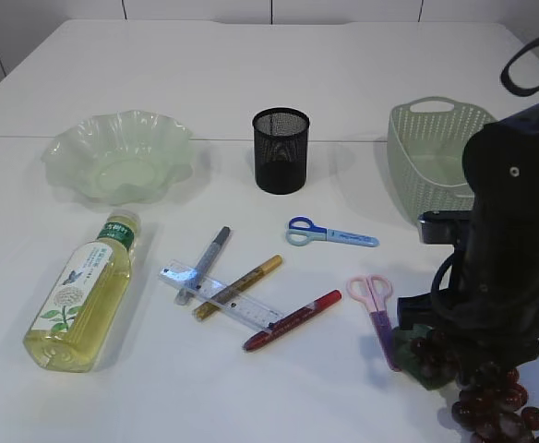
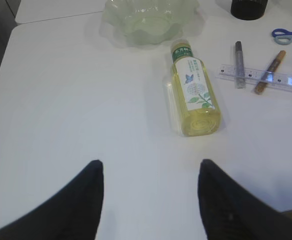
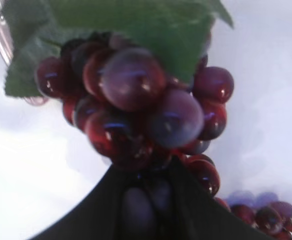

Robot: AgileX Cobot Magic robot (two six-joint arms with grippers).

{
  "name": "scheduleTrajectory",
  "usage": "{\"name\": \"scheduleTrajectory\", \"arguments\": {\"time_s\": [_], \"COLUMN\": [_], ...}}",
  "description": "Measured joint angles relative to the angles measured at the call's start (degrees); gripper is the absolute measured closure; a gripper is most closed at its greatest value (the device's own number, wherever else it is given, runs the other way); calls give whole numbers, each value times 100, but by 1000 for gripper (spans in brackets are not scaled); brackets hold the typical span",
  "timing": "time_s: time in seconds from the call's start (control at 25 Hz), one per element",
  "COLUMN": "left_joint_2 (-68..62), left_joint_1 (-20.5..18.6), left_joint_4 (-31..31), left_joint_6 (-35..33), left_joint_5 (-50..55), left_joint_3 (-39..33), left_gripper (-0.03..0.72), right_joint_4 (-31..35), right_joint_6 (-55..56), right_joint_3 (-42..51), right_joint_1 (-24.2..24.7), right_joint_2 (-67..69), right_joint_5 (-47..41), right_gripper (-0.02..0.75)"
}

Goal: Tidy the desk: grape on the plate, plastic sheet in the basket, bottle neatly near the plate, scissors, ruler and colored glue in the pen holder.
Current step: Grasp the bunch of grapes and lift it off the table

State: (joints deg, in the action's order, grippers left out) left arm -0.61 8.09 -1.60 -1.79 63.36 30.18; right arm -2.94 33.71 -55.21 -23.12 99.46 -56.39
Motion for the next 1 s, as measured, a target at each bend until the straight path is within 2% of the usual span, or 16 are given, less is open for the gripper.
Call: {"name": "scheduleTrajectory", "arguments": {"time_s": [0.48,1.0], "left_joint_2": [0,0], "left_joint_1": [0,0], "left_joint_4": [108,160], "left_joint_6": [0,0], "left_joint_5": [-9,-9], "left_joint_3": [0,0], "left_gripper": [254,255], "right_joint_4": [-121,-324], "right_joint_6": [-82,-172], "right_joint_3": [-56,-1087], "right_joint_1": [0,0], "right_joint_2": [-1221,-1859], "right_joint_5": [-504,-1343], "right_gripper": [561,561]}}
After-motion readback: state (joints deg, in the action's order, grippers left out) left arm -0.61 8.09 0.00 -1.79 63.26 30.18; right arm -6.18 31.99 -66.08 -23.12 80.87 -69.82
